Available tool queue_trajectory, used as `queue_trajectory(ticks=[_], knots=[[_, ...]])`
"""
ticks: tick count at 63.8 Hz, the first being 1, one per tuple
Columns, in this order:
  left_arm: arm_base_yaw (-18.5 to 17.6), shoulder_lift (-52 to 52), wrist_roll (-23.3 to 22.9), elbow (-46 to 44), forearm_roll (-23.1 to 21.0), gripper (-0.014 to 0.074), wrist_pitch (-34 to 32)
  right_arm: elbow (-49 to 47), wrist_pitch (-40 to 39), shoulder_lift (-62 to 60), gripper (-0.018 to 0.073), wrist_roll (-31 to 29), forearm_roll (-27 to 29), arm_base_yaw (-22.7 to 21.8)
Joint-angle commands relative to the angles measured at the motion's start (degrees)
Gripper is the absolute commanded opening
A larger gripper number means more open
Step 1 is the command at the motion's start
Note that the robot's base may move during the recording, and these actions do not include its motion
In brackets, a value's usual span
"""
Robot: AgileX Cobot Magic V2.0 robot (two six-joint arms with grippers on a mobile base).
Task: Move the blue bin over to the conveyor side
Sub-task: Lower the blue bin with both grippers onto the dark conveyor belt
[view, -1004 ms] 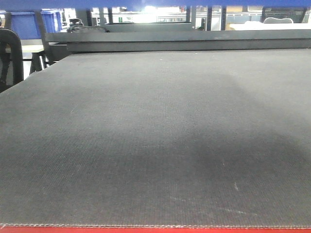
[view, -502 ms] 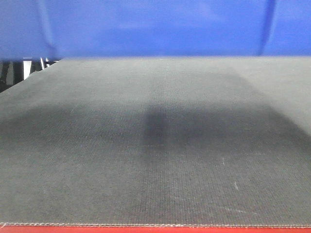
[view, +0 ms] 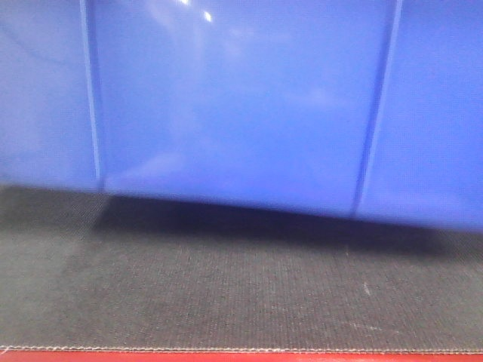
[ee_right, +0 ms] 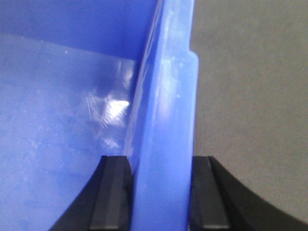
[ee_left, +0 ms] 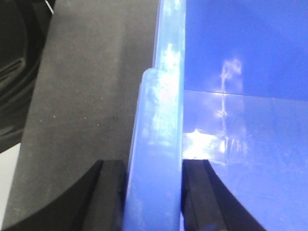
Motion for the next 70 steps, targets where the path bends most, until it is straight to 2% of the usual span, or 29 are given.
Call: queue_trajectory(ticks=[1,20,42,51,62,66,70], knots=[[-0.9,-1.0,-2.0,0.8,-3.1,-0.002,-9.2,-0.6,-28.3,0.8,-0.0089,-2.1,2.8,1.0],[-0.4,-0.8,-2.0,2.8,-3.0,-0.002,-10.3,-0.8,-35.6,4.9,-0.0089,-2.1,2.8,1.0],[-0.2,1.2,-2.0,3.4,-3.0,-0.002,-8.6,-0.8,-41.8,5.8,-0.0089,-2.1,2.7,1.0],[-0.2,1.2,-2.0,3.4,-1.4,-0.002,-9.4,-0.8,-40.8,5.8,-0.0089,-2.1,2.7,1.0],[-0.2,1.2,-2.0,3.4,-1.4,-0.0018,-8.9,-0.8,-40.5,5.8,-0.0085,-2.1,2.7,1.0],[-0.2,1.2,-2.0,3.4,-1.2,-0.0003,-8.5,-0.8,-40.2,5.8,-0.0041,-2.1,2.7,1.0],[-0.2,1.2,-2.0,3.4,-1.2,0.0046,-8.5,-0.8,-39.7,5.8,0.0085,-2.1,2.7,1.0]])
